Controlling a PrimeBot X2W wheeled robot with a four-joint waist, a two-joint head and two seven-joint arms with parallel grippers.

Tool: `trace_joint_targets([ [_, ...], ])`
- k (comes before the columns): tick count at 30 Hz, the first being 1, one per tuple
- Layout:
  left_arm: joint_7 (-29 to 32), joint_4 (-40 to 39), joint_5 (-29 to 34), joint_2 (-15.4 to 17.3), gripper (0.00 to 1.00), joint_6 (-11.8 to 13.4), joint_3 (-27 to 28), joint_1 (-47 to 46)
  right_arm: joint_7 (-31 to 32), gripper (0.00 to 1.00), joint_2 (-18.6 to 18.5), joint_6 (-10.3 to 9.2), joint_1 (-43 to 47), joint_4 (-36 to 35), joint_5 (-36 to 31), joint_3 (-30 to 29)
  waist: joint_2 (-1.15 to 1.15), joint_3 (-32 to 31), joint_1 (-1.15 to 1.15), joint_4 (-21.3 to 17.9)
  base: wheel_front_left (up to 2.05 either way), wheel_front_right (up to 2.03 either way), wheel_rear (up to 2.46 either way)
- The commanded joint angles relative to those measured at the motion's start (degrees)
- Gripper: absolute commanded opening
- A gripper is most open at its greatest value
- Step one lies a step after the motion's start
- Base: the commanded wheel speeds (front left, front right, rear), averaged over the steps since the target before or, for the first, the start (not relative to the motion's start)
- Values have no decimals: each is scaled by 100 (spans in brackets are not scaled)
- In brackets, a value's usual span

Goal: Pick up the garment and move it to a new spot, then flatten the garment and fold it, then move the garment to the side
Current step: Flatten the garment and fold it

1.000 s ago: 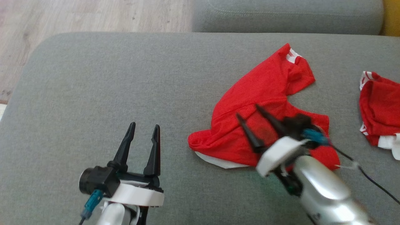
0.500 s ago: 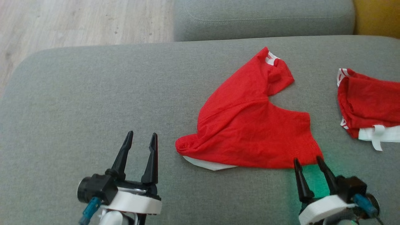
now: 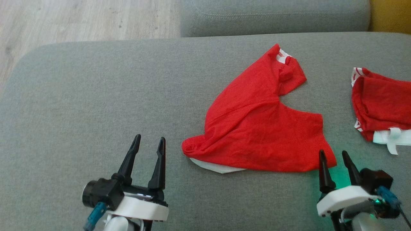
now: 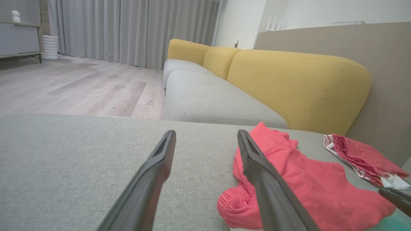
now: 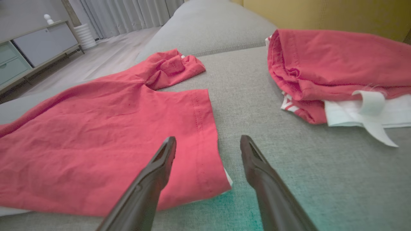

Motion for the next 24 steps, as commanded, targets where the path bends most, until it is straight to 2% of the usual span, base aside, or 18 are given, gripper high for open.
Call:
trace_joint_targets([
  [1,-28,-137,46,-1,100,-19,181,-224,40,100,-3,39,-279,-45,69,131,0,43,0,36,0,0,0],
  [9,-28,-121,41,-1,100,-27,175,-292,285,100,-49,39,-624,344,604,407,0,177,0,108,0,0,0],
  [10,-28,-122,40,-1,100,-26,171,-301,285,74,-69,39,-649,356,666,459,0,189,0,111,0,0,0],
  [12,-28,-118,37,-1,100,-22,167,-317,290,0,-107,39,-694,368,783,556,0,206,0,110,0,0,0],
  [18,-28,-96,43,-1,100,-11,171,-327,215,0,-228,39,-775,263,916,825,0,205,0,70,0,0,0],
  [24,-28,-80,44,-1,100,-10,149,-332,155,0,-267,39,-910,31,884,853,0,180,0,38,0,0,0],
])
